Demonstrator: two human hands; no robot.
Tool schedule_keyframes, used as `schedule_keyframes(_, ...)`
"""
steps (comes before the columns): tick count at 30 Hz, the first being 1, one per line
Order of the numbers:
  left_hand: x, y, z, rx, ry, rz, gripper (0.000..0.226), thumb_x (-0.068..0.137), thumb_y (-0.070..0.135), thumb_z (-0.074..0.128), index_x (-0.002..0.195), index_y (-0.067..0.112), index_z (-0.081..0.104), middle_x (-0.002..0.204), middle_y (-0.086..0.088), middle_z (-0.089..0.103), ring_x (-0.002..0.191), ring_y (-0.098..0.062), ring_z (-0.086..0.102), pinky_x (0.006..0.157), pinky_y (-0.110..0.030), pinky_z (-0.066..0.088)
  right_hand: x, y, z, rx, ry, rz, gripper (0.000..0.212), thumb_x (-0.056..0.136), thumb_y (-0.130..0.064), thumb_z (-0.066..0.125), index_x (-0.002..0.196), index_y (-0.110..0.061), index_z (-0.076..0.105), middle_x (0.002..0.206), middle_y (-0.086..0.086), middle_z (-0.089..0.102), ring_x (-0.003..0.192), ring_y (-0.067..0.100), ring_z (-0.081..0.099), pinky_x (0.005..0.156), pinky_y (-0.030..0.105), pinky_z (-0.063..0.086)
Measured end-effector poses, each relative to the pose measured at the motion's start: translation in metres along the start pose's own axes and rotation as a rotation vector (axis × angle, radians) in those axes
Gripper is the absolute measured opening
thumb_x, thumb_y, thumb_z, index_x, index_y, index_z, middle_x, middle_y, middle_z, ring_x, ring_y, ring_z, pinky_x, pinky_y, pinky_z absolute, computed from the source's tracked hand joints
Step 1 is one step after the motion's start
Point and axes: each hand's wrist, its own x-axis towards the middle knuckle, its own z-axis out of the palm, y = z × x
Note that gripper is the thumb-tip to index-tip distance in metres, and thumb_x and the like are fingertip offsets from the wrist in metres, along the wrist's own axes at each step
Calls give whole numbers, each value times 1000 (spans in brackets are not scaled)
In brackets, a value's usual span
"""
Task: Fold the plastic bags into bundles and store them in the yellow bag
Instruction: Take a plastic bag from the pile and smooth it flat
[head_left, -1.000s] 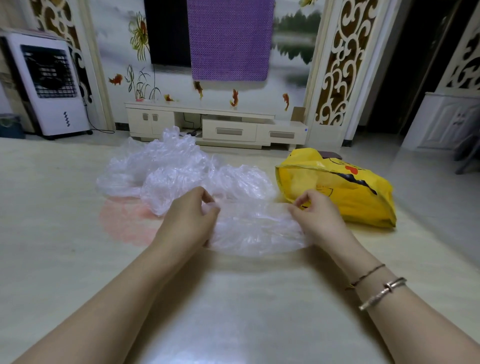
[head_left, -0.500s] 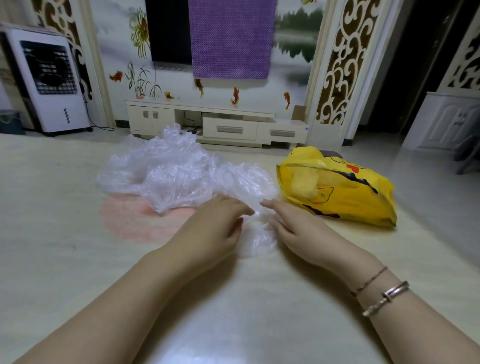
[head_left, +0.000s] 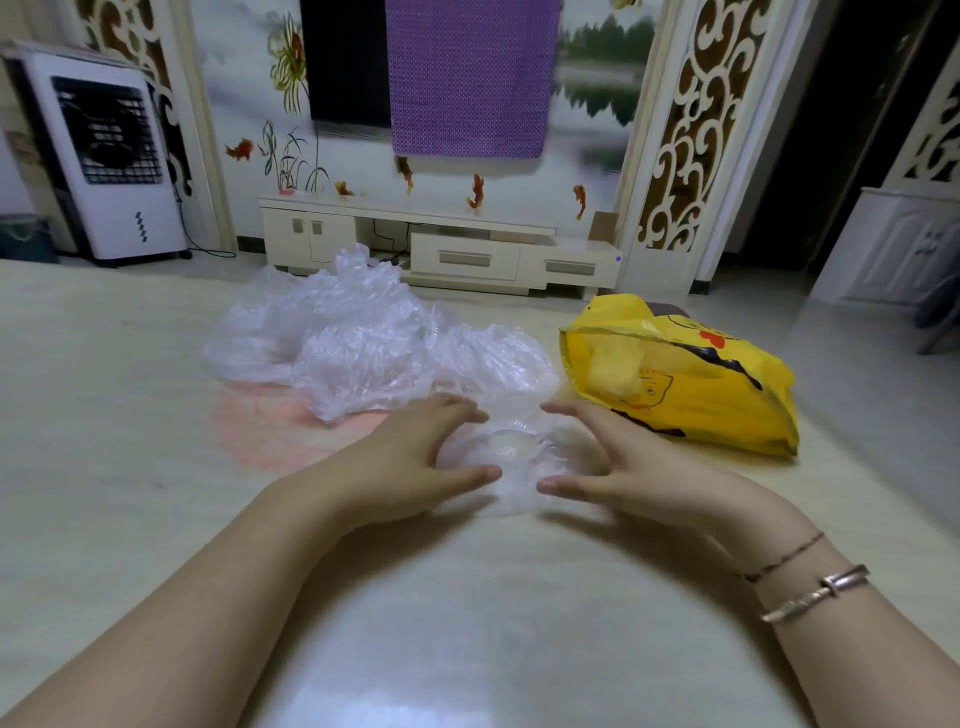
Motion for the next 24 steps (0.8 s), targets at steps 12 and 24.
schedule_keyframes(12,-2,11,7,-23,18,66,48,76,53,72,111,33,46,111,18,42,103,1,45,91,-22,43,15,8,11,-166,193,-84,23,89,-17,54,109,-28,58,108,-14,59,99,5,54,85,31,49)
schedule_keyframes(24,2,2,-1,-102,209,-10,9,91,19,54,85,25,57,86,8,61,80,-8,55,75,-29,45,14,14,3,119,231,-25,29,99,-29,49,78,-13,61,63,-22,57,61,-2,48,58,19,35)
